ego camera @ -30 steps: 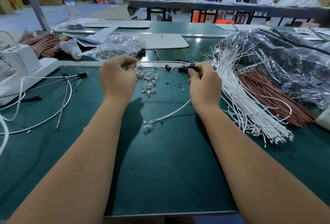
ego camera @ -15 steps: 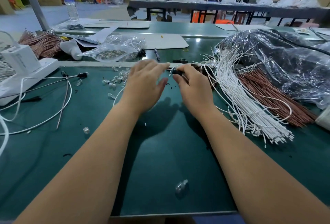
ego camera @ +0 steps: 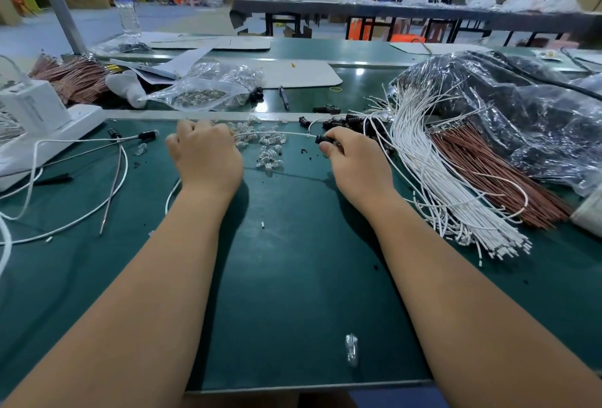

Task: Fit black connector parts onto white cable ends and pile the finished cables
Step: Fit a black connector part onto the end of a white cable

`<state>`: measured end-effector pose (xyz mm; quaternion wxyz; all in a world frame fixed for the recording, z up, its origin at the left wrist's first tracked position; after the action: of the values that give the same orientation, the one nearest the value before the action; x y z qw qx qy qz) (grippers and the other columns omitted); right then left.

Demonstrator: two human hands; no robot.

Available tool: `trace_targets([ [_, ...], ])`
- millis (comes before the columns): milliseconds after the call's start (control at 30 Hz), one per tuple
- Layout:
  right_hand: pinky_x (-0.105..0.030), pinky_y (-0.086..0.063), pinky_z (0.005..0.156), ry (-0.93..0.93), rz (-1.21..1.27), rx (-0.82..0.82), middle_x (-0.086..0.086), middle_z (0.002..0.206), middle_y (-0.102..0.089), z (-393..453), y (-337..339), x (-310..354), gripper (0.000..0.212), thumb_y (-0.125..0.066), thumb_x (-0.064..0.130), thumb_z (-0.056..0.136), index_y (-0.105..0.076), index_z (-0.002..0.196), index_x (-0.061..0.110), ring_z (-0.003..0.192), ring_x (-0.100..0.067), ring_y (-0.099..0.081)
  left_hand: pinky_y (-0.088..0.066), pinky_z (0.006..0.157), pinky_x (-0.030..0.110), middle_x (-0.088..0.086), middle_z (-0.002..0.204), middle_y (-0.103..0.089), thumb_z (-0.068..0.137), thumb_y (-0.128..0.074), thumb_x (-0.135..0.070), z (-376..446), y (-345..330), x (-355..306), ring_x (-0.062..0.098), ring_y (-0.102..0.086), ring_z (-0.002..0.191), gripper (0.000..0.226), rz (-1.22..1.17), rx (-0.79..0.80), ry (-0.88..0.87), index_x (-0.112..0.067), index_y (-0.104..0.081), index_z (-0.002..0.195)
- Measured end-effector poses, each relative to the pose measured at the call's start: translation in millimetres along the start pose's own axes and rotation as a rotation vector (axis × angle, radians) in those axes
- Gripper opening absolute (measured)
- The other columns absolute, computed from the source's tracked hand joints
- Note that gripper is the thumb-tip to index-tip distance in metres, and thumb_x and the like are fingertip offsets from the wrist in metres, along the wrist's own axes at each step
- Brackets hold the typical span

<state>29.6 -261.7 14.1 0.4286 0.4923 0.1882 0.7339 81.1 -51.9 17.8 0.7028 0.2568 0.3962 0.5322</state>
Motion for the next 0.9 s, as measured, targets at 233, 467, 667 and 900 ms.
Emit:
trace_targets([
  [233, -0.039, -0.048, 0.07, 0.124, 0.088, -0.008, 0.004, 0.076, -0.064, -3, -2, 15, 0.016, -0.057, 0.025, 0.096, -0.069, 0.101, 0.015, 0.075, -0.021, -0.056, -0.044, 0.094, 0.037, 0.006, 0.11, -0.068, 0.091, -0.056, -0.01, -21, 6, -65, 0.025, -0.06, 0.103, 0.026, -0.497, 0.1, -0.441, -0.012, -0.066, 0.115],
  [467, -0.036, -0.05, 0.07, 0.095, 0.183, -0.006, 0.013, 0.065, -0.054, -1, -5, 11, 0.014, -0.065, 0.028, 0.09, -0.069, 0.102, 0.023, 0.066, -0.01, -0.052, -0.045, 0.06, 0.017, 0.002, 0.075, -0.067, 0.09, -0.065, -0.008, -18, -8, -56, 0.005, -0.054, 0.063, 0.01, -0.927, 0.334, -0.136, -0.016, -0.071, 0.092],
  [667, -0.028, -0.048, 0.066, 0.033, 0.244, -0.113, 0.012, 0.071, -0.057, -1, 1, 7, 0.013, -0.071, 0.025, 0.084, -0.059, 0.09, 0.026, 0.063, -0.004, -0.051, -0.04, 0.055, 0.009, -0.001, 0.069, -0.065, 0.088, -0.066, -0.007, -15, -11, -46, -0.002, -0.051, 0.055, 0.009, -0.938, 0.317, -0.063, -0.01, -0.073, 0.095],
  [900, -0.025, -0.044, 0.068, 0.06, 0.224, -0.14, 0.015, 0.072, -0.058, -1, 4, 9, 0.01, -0.068, 0.013, 0.086, -0.063, 0.081, 0.02, 0.066, -0.002, -0.051, -0.045, 0.064, 0.02, 0.007, 0.076, -0.069, 0.087, -0.069, -0.012, -15, -11, -43, 0.011, -0.056, 0.066, 0.006, -0.933, 0.318, -0.056, -0.018, -0.072, 0.086],
])
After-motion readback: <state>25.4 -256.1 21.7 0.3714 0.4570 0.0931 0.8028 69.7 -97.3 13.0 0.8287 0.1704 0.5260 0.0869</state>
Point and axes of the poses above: each hand's wrist, its own z-axis towards the middle knuckle, its own y-axis out of the back of the hand, x = y × z, the point moved 6 cm from there along z, towards the middle knuckle
